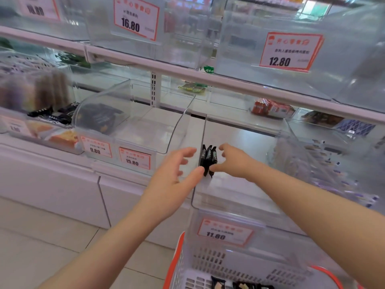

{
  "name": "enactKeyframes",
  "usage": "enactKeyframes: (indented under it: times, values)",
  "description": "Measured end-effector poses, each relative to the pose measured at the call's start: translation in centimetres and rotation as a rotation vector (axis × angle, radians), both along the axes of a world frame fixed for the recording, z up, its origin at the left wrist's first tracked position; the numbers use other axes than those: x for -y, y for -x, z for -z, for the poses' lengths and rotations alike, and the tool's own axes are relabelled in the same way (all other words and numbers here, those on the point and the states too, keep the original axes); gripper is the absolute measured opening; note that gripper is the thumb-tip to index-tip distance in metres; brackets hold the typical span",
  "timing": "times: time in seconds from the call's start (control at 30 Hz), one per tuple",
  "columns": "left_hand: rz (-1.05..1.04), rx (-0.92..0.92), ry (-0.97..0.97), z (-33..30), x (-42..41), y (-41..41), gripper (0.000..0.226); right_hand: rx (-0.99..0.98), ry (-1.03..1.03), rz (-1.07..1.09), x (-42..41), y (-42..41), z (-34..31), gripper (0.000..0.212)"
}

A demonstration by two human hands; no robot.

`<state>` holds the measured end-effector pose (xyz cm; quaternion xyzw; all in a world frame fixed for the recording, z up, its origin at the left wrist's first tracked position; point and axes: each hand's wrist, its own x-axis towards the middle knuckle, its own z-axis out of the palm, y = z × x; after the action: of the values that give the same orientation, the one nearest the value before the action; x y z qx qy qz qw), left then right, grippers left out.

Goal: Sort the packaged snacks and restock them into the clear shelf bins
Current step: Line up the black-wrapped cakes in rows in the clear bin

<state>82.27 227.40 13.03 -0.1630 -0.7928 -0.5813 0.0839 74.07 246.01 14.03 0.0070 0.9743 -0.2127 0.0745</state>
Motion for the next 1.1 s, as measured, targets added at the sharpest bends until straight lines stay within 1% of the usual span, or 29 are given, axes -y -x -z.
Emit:
enactKeyframes:
  times: [0.07,0.13,0.2,0.23,0.3,0.37,0.43,0.57,0.63,0.7,0.8,0.93,1.0,1.1]
  values:
    - [-0.074,-0.254,0.139,-1.2,-0.1,-1.2,0.026,-0.094,-0.017,-0.04,-0.8,-2.9,-2.2,0.053]
    - [-0.038,-0.434,0.212,-2.4,-0.5,-2.8,0.023,-0.195,0.033,-0.099,-1.9,-6.8,-4.3,0.03]
    - [0.095,-0.526,0.265,-3.0,-1.4,-4.8,0.026,-0.232,0.19,-0.151,-3.1,-11.6,-5.7,0.012]
    - [0.172,-0.555,0.313,-2.9,-2.0,-5.8,0.027,-0.232,0.289,-0.17,-3.8,-14.1,-5.8,0.007]
    - [0.293,-0.579,0.439,-1.6,-3.3,-7.5,0.027,-0.227,0.427,-0.198,-5.3,-18.5,-4.9,0.007]
    - [0.396,-0.503,0.548,0.5,-5.0,-8.9,0.026,-0.167,0.499,-0.177,-6.8,-21.8,-2.5,0.011]
    - [0.488,-0.378,0.662,3.3,-6.7,-9.7,0.023,-0.035,0.519,-0.123,-8.5,-23.7,0.9,0.012]
    - [0.637,-0.239,1.066,10.2,-10.2,-10.3,0.022,0.257,0.407,0.025,-12.7,-25.2,10.1,0.008]
    - [0.705,-0.145,1.2,13.9,-11.7,-10.7,0.024,0.364,0.324,0.117,-15.0,-26.2,14.8,0.009]
    - [0.782,-0.04,1.282,17.2,-12.9,-11.4,0.022,0.464,0.252,0.186,-16.9,-27.6,18.7,0.016]
    - [0.857,0.11,1.33,21.6,-14.5,-12.5,0.022,0.538,0.092,0.213,-18.9,-29.7,23.3,0.02]
    - [0.886,0.318,1.32,26.3,-16.2,-14.5,0.025,0.578,-0.253,0.093,-20.7,-31.7,27.5,0.027]
    - [0.863,0.372,1.321,28.3,-16.9,-15.7,0.029,0.565,-0.304,0.093,-21.2,-32.2,29.3,0.027]
    - [0.791,0.49,1.329,31.0,-17.4,-17.4,0.033,0.593,-0.268,0.21,-21.6,-32.0,31.7,0.028]
